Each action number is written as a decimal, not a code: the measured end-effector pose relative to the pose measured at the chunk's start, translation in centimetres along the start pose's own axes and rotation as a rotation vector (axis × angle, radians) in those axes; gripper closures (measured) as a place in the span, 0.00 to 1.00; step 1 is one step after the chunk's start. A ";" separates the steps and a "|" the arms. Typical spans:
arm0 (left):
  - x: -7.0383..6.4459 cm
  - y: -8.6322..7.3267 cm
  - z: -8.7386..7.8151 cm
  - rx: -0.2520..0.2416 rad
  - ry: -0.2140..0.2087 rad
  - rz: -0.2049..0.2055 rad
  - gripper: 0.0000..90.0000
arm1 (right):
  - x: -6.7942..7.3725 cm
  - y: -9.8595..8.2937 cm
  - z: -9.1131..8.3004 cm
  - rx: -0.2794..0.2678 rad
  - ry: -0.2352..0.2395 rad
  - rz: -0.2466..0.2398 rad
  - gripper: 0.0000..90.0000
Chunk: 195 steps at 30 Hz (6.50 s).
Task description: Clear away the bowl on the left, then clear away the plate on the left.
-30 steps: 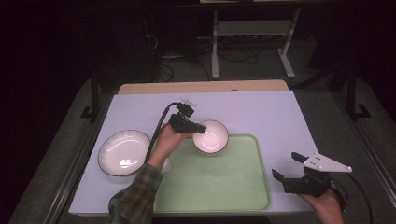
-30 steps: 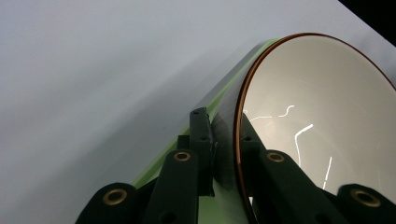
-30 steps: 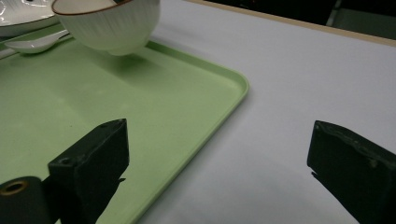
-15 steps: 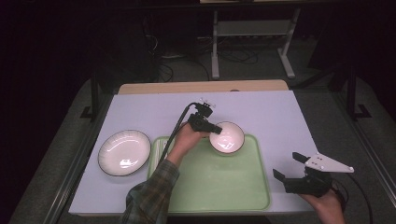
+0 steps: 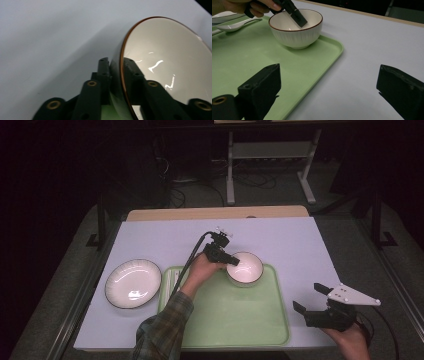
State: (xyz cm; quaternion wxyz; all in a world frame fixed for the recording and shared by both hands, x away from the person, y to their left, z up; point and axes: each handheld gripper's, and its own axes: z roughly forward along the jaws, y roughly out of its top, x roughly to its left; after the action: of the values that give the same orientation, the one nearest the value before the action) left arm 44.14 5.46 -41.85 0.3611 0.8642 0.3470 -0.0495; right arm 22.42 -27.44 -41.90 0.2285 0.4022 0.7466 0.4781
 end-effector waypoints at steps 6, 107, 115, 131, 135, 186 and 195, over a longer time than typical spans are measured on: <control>-0.7 0.1 -1.5 -0.032 0.012 0.036 0.60 | 0.0 0.0 0.0 -0.001 -0.001 -0.002 0.05; 14.7 -24.0 -25.9 -0.018 0.345 -0.529 0.63 | -0.1 -0.1 0.1 0.030 -0.040 -0.018 0.05; 15.1 -24.4 -25.5 -0.019 0.270 -0.530 0.77 | -0.2 -0.2 0.1 0.033 -0.042 -0.015 0.05; 15.6 -24.7 -27.0 -0.086 0.221 -0.604 0.93 | -0.2 -0.2 0.2 0.041 -0.042 -0.023 0.05; 14.9 -24.2 -27.4 -0.096 0.238 -0.578 0.95 | -0.1 -0.2 0.2 0.038 -0.044 -0.018 0.05; 2.2 -11.4 -18.7 -0.043 -0.055 -0.044 0.95 | -0.4 -0.2 0.1 0.037 -0.045 -0.019 0.05; 0.5 -9.6 -15.0 0.031 -0.112 0.006 0.94 | -0.3 -0.4 -0.3 0.035 -0.056 -0.014 0.05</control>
State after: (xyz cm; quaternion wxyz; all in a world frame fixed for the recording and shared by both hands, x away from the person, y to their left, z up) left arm 35.94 20.42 -36.69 0.3665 0.8666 0.3228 -0.1021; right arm 22.27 -27.96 -42.16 0.2458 0.4142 0.7510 0.4518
